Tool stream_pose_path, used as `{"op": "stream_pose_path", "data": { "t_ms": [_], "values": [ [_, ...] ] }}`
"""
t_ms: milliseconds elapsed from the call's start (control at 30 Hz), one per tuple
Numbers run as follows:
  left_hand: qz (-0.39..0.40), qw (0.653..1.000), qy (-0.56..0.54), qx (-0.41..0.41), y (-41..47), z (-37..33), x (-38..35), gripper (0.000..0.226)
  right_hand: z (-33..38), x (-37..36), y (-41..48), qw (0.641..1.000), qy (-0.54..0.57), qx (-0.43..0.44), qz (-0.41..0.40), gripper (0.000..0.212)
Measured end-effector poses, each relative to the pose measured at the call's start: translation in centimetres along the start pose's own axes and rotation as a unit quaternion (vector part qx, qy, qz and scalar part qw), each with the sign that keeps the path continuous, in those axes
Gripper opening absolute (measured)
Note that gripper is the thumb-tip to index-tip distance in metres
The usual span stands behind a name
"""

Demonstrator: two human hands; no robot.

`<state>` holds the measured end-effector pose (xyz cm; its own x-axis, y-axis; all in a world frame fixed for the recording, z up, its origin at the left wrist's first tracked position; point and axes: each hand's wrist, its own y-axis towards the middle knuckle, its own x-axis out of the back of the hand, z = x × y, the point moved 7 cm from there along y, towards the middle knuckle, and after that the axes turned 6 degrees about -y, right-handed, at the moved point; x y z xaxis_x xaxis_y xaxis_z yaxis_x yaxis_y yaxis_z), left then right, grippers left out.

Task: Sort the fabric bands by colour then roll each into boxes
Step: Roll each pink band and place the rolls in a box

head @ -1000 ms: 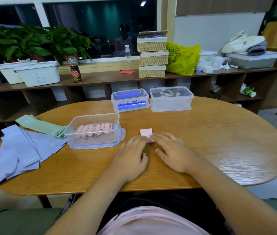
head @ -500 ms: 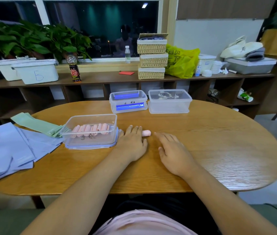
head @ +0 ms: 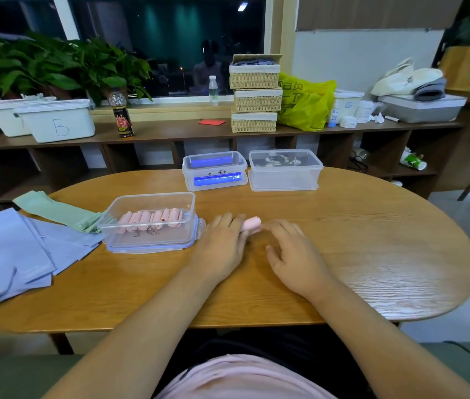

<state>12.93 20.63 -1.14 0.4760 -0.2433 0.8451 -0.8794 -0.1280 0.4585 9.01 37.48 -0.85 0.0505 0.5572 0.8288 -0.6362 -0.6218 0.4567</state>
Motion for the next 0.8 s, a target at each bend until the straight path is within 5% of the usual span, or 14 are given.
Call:
{"op": "stream_pose_path", "data": {
  "t_ms": [267, 400, 800],
  "values": [
    [-0.036, 0.987, -0.151, -0.032, -3.0, -1.3, 2.2, 0.047, 0.8, 2.0, -0.5, 0.995, 0.054, 0.005, -0.089, 0.023],
    [-0.060, 0.981, -0.164, -0.086, -3.5, -2.1, 2.9, 0.026, 1.9, 2.5, -0.7, 0.994, 0.050, 0.049, -0.089, 0.029],
    [-0.048, 0.967, -0.237, -0.076, -3.7, -2.5, 4.0, 0.027, 2.1, 1.6, -0.4, 0.994, 0.064, 0.072, -0.056, 0.022]
  ]
}}
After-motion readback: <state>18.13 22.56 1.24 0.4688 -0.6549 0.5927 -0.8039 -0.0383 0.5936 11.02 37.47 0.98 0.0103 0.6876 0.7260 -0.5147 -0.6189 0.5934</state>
